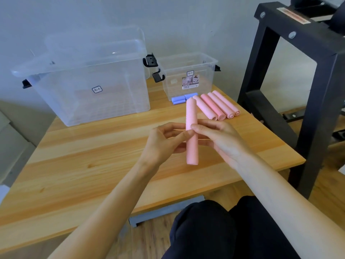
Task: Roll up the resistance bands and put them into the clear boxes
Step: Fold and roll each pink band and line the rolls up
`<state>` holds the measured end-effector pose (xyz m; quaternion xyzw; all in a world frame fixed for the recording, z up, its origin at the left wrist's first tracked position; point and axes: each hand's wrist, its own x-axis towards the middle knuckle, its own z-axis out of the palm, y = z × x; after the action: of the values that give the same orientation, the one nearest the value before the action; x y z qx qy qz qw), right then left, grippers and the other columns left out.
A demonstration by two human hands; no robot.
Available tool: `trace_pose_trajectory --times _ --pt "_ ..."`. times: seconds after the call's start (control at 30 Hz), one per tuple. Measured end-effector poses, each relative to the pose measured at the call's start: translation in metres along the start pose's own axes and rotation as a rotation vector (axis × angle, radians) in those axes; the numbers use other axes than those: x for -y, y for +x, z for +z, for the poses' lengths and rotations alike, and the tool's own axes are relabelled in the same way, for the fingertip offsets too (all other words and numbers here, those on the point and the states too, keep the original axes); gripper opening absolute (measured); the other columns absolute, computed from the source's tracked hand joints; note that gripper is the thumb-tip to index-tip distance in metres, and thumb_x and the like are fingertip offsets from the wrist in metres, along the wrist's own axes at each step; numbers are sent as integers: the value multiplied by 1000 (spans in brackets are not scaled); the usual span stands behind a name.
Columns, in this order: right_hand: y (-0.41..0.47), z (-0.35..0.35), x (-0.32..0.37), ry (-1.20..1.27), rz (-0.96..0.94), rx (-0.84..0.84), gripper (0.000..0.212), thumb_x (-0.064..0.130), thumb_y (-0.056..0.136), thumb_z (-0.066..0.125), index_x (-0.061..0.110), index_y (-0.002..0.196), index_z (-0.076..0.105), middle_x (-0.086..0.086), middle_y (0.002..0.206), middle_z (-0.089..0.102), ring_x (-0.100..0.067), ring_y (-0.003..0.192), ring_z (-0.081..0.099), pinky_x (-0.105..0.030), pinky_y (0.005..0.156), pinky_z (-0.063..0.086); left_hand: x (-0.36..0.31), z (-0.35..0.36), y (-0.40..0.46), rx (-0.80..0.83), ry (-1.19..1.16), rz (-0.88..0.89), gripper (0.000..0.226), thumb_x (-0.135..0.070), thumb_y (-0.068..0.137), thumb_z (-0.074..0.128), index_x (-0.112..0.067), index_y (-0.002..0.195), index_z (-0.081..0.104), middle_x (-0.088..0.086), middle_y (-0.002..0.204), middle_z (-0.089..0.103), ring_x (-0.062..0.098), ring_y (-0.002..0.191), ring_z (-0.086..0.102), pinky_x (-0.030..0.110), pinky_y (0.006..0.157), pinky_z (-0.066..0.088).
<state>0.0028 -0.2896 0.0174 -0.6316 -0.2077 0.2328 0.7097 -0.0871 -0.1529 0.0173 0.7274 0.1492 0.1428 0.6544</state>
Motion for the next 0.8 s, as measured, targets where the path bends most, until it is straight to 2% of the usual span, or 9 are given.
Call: trace_pose_trajectory --times 0.1,0.2,0.3,0.47,0.5,0.57,0.6,0.73,0.8 --pt "7 -2 -5 -42 17 -1 18 12 90 69 10 107 74 0 104 76 -13 93 72 -26 78 59 3 1 4 14 4 -29 30 -24 88 73 -12 115 67 3 99 77 16 87 75 26 73 60" --pt "21 -8 -7 -133 12 -13 18 13 89 70 13 106 75 2 102 76 -10 94 71 -21 78 58 4 -1 18 64 47 -65 32 -22 86 75 -14 116 66 2 101 76 17 87 75 32 80 61" --pt "39 -14 -6 -275 9 -33 21 18 86 74 18 106 74 5 97 75 -2 87 69 -7 68 49 5 -2 38 119 100 -117 33 -22 87 74 -16 117 65 0 101 77 15 89 74 32 81 61" --pt "80 -21 3 -469 8 -70 36 24 80 80 22 112 63 9 88 72 7 67 63 -3 55 40 3 -6 80 181 116 -156 28 -19 91 69 -16 119 67 0 102 77 14 96 73 28 80 60" --pt "90 -22 6 -513 -6 -69 37 24 80 80 21 112 63 8 89 72 3 69 64 -4 56 42 2 -7 90 185 125 -155 28 -18 91 69 -16 119 68 0 103 77 13 96 73 27 79 60" --pt "109 -25 10 -606 -30 -64 38 24 79 80 19 113 62 5 90 73 -5 77 65 -13 67 49 4 -6 108 168 137 -154 25 -18 91 69 -17 116 69 -1 100 77 13 94 73 26 77 60" --pt "118 -26 11 -643 -33 -52 38 25 79 80 19 112 62 4 90 73 -7 78 64 -18 67 49 5 -6 117 149 134 -157 24 -17 90 69 -18 114 70 -1 99 77 13 92 74 25 75 60" --pt "152 -31 10 -747 -22 12 33 25 81 78 21 108 61 3 94 70 -9 72 60 -9 37 31 13 -8 149 128 145 -168 24 -17 87 72 -16 110 72 0 95 78 13 88 74 23 72 60" --pt "163 -35 8 -807 -8 35 32 28 82 76 22 110 61 5 96 65 -9 76 61 -15 39 32 16 -7 160 152 129 -198 24 -16 86 73 -14 109 72 0 93 78 11 87 74 23 73 60"
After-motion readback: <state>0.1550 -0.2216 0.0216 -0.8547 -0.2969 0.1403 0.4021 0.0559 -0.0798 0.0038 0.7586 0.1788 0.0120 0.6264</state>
